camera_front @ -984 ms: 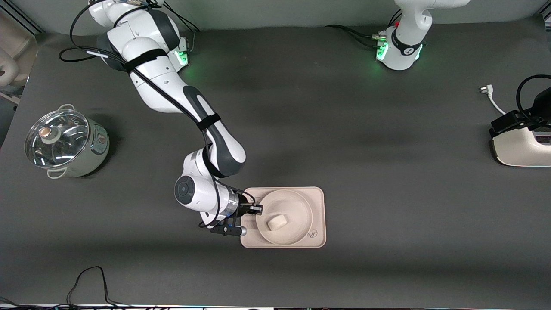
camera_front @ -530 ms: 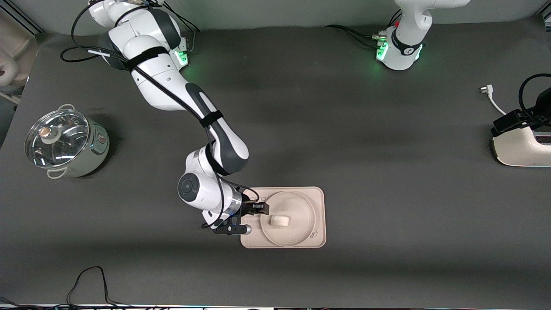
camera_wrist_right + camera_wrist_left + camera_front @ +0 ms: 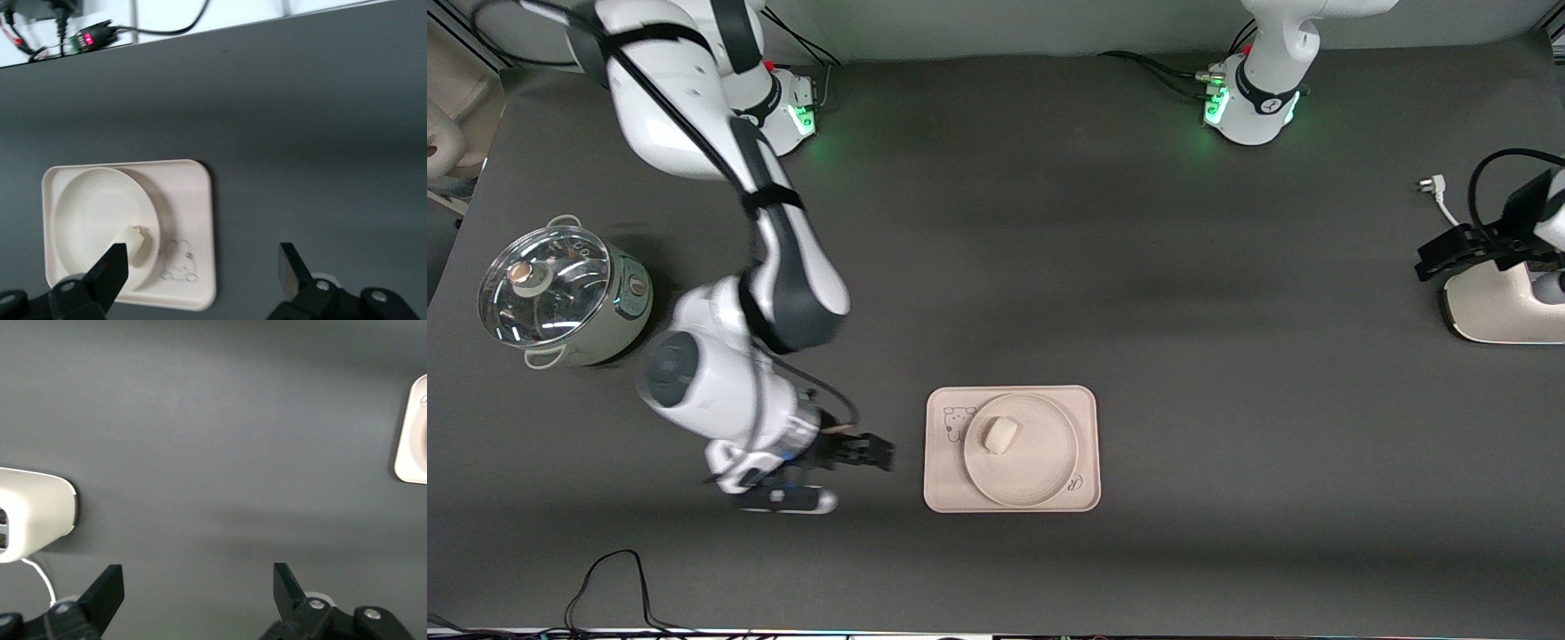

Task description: Place bun in plate and plate on tray

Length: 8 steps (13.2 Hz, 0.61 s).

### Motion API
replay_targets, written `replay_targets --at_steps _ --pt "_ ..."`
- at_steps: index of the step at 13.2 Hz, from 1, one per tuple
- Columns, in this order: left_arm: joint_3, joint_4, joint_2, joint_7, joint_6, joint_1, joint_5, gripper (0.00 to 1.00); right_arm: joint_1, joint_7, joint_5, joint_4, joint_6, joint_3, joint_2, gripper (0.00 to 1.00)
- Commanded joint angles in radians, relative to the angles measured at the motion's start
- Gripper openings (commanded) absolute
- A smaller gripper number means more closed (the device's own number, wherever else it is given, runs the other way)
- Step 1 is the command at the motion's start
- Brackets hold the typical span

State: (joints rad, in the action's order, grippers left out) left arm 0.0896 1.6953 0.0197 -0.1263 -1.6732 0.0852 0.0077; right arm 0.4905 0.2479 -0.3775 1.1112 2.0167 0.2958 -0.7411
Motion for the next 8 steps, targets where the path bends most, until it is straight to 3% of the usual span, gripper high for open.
replay_targets --at_steps 1,5,7,8 --pt "-0.005 0.020 0.032 -0.036 0.007 0.007 0.005 1.00 0.003 -0.021 0.080 0.041 -0.143 0.051 0.139 1.00" --pt "-0.001 0.021 0.034 -0.036 0.012 -0.004 -0.003 1.00 0.008 -0.122 0.127 0.042 -0.358 0.204 0.267 1.00" --pt "0.001 0.021 0.036 -0.036 0.015 -0.004 -0.003 1.00 0.007 -0.140 0.127 0.099 -0.349 0.246 0.313 1.00" --pt "0.001 0.021 0.036 -0.035 0.017 -0.004 -0.003 1.00 -0.010 -0.154 0.135 0.195 -0.302 0.243 0.374 1.00"
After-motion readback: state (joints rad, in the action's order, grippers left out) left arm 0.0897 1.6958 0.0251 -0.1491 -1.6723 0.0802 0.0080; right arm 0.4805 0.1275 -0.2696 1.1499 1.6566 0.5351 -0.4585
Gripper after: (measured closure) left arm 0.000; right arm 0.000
